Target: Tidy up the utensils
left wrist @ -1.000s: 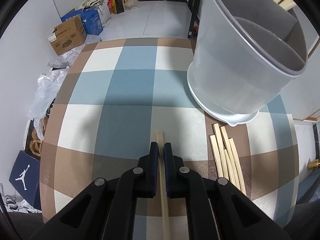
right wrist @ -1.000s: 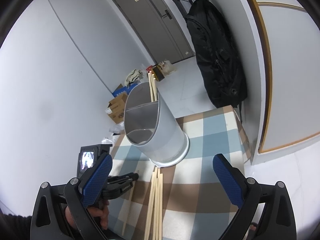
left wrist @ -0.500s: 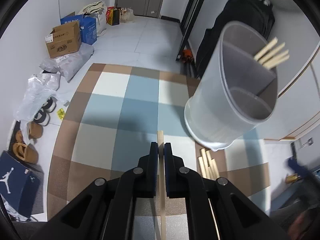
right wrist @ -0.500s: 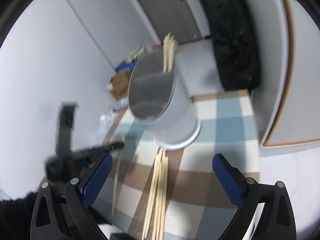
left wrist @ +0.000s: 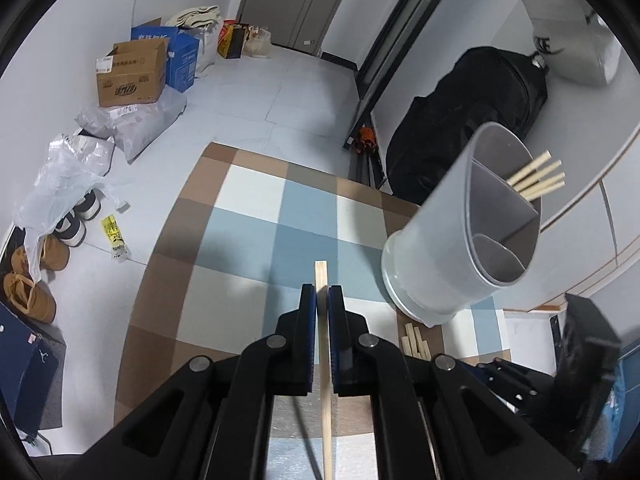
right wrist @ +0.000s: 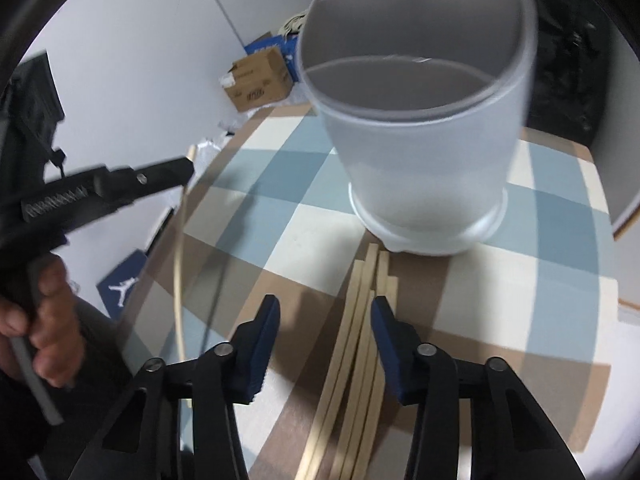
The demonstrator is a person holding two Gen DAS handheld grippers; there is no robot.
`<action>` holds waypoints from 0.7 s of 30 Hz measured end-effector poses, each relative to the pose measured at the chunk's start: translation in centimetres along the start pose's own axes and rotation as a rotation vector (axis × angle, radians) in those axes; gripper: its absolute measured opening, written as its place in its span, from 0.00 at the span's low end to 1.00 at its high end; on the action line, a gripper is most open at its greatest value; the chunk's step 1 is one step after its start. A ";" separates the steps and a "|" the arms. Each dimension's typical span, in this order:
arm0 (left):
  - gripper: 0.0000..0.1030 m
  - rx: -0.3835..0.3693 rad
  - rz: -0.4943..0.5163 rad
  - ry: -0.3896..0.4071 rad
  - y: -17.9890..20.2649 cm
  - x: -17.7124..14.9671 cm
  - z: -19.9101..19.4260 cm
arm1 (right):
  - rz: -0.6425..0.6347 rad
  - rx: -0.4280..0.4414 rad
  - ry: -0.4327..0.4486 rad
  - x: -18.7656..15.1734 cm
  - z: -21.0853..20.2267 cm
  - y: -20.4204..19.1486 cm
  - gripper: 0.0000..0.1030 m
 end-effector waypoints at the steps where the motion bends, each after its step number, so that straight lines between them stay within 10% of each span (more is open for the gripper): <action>1: 0.02 -0.004 -0.005 0.001 -0.2 0.2 0.0 | -0.004 -0.006 -0.005 0.1 0.4 -0.1 0.40; 21: 0.02 -0.048 -0.039 0.021 -1.4 0.8 -0.9 | -0.092 -0.106 -0.021 1.3 1.6 -2.8 0.36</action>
Point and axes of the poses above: each gripper's, at about its wrist camera, not at the fingertips, and z roughly the way its jaws point, y to its right, x to its top, the point moved 2 cm from there along z, roughly the way its jaws point, and after that the axes turned 7 degrees about -z, right-handed, at the moved point
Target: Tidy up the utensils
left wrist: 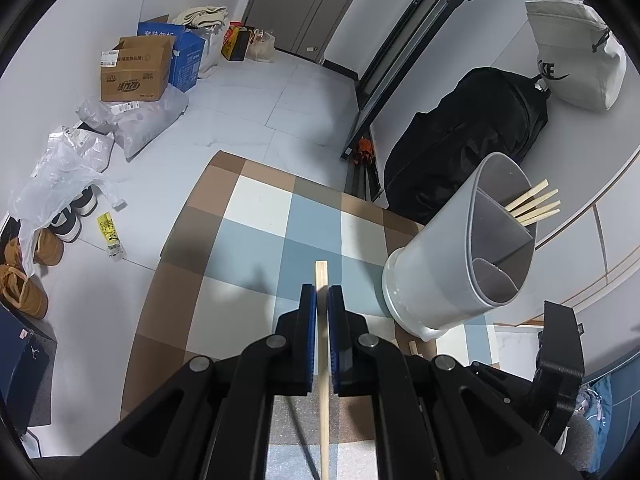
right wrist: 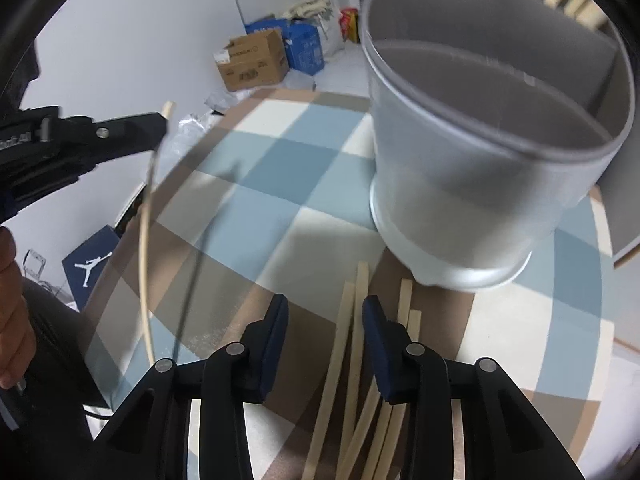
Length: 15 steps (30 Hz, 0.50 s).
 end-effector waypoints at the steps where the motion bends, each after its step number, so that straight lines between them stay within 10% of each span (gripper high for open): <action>1: 0.02 -0.002 -0.003 -0.001 -0.1 0.0 0.0 | -0.002 -0.002 -0.001 0.0 0.0 -0.1 0.36; 15: 0.02 -0.002 -0.011 0.003 -0.3 0.3 -0.2 | 0.026 0.033 -0.040 0.5 0.6 0.7 0.38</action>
Point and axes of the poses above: each gripper's, at about its wrist camera, not at the fingertips, and z roughly the way its jaws point, y to its right, x to its top, the point moved 2 cm from there along z, roughly the way its jaws point, and after that the axes turned 7 degrees about -z, right-handed, at the moved point
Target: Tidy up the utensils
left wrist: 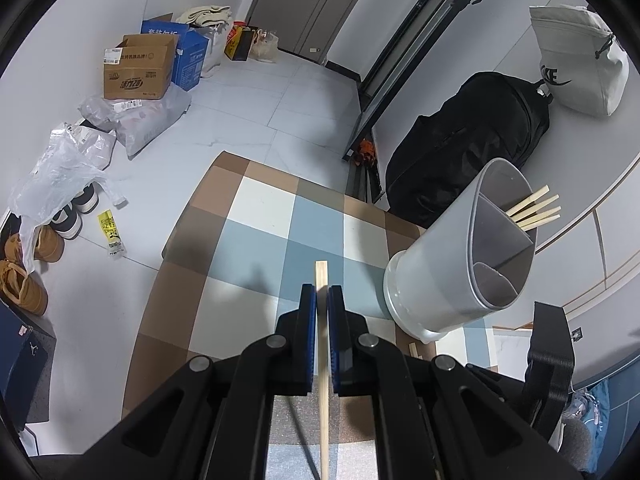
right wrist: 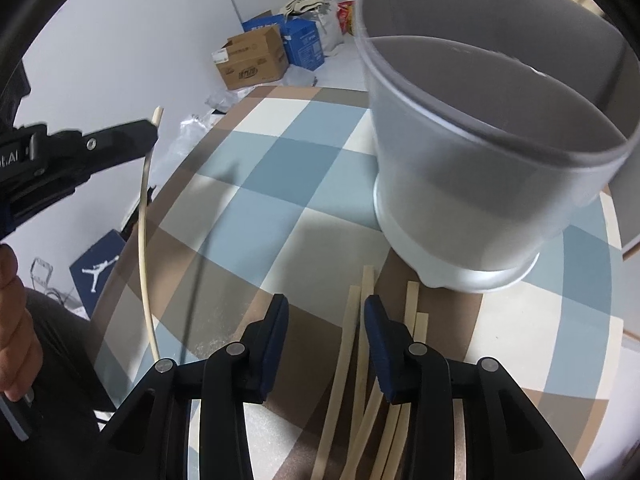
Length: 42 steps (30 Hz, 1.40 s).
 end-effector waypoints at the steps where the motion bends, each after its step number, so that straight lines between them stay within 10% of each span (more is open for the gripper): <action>1: 0.02 0.000 -0.001 0.001 0.0 0.0 0.0 | -0.005 0.002 -0.001 0.0 0.2 -0.4 0.38; 23: 0.02 -0.009 -0.007 0.003 -0.2 0.3 -0.4 | -0.002 -0.051 -0.048 0.7 0.8 -0.3 0.36; 31: 0.02 -0.012 -0.003 0.010 -0.3 0.3 -0.6 | 0.025 -0.093 -0.074 0.9 1.0 0.6 0.06; 42: 0.02 -0.038 0.040 0.058 0.2 0.1 -1.5 | 0.048 -0.070 0.160 2.2 -4.6 0.7 0.06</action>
Point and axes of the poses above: each gripper's, at about its wrist camera, not at the fingertips, and z roughly the way its jaws point, y to its right, x to its top, the point moved 2 cm from there along z, roughly the way its jaws point, and after that the axes turned 7 degrees about -z, right-handed, at the moved point
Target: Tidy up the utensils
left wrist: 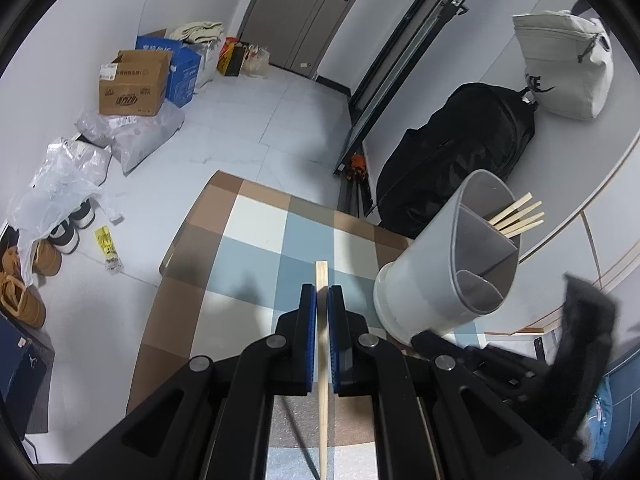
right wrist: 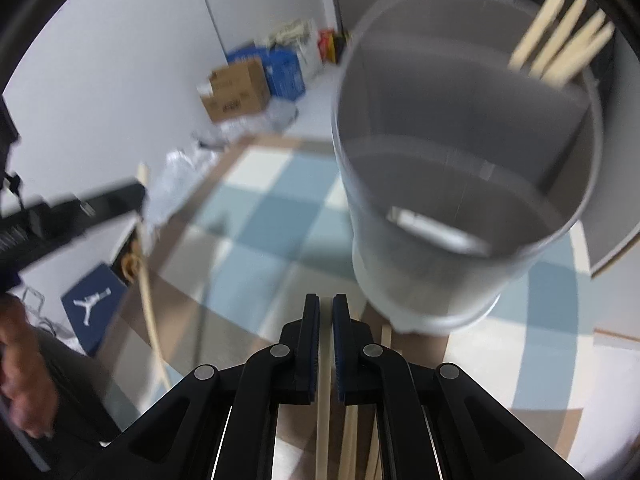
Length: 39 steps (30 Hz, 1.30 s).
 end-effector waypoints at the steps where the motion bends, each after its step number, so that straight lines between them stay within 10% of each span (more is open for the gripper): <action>1: 0.02 -0.001 0.006 0.007 0.1 0.0 -0.1 | -0.001 0.002 0.031 0.4 -0.9 0.0 0.06; 13: 0.02 -0.098 0.147 0.128 3.1 -0.5 -2.7 | 0.013 0.023 0.271 3.4 -7.5 0.6 0.05; 39: 0.02 -0.103 0.239 0.241 7.3 0.1 -5.2 | 0.034 0.047 0.443 5.0 -14.0 3.2 0.05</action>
Point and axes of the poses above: each gripper's, at about its wrist camera, not at the fingertips, and z roughly the way its jaws point, y to its right, x to its top, the point moved 2 cm from there along z, roughly the way its jaws point, and after that the axes turned 7 degrees about -z, right-handed, at the moved point
